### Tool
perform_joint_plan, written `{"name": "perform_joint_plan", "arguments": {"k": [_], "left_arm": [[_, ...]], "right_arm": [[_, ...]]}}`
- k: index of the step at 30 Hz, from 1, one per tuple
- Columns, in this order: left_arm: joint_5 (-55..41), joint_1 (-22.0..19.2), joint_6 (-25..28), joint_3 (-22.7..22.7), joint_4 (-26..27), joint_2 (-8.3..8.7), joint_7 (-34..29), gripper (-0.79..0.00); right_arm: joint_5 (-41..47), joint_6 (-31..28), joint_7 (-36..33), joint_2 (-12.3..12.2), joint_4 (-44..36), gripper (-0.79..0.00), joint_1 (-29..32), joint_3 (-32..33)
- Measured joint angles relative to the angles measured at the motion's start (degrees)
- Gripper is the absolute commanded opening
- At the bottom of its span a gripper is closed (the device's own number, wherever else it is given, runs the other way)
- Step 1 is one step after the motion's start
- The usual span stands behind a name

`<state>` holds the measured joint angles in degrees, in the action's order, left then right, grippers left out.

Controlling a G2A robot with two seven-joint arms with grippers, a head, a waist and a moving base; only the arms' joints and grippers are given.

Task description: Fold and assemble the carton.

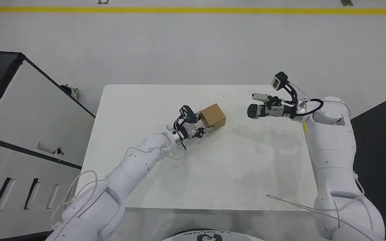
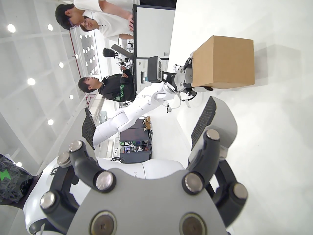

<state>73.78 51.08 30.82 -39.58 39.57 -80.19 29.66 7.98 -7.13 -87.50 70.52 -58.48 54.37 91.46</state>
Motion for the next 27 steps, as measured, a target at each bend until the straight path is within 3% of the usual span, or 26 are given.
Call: {"name": "perform_joint_plan", "arguments": {"k": [3, 7, 10, 14, 27], "left_arm": [[1.0, 2.2, 2.6, -3.4, 7.1, 2.56, -3.8, -0.785], [1.7, 8.0, 4.9, -9.6, 20.4, 6.24, -10.9, -0.785], [1.0, 13.2, 6.3, -14.1, 30.6, 8.38, -17.1, -0.785], [-0.3, 18.8, 8.2, -18.0, 41.6, 10.01, -24.3, -0.785], [0.7, 19.1, 8.8, -18.6, 43.2, 10.36, -26.1, -0.785]], "right_arm": [[0.0, 0.0, 0.0, 0.0, 0.0, 0.0, 0.0, 0.0], [0.0, 0.0, 0.0, 0.0, 0.0, 0.0, 0.0, 0.0], [0.0, 0.0, 0.0, 0.0, 0.0, 0.0, 0.0, 0.0], [0.0, 0.0, 0.0, 0.0, 0.0, 0.0, 0.0, 0.0], [0.0, 0.0, 0.0, 0.0, 0.0, 0.0, 0.0, 0.0]]}}
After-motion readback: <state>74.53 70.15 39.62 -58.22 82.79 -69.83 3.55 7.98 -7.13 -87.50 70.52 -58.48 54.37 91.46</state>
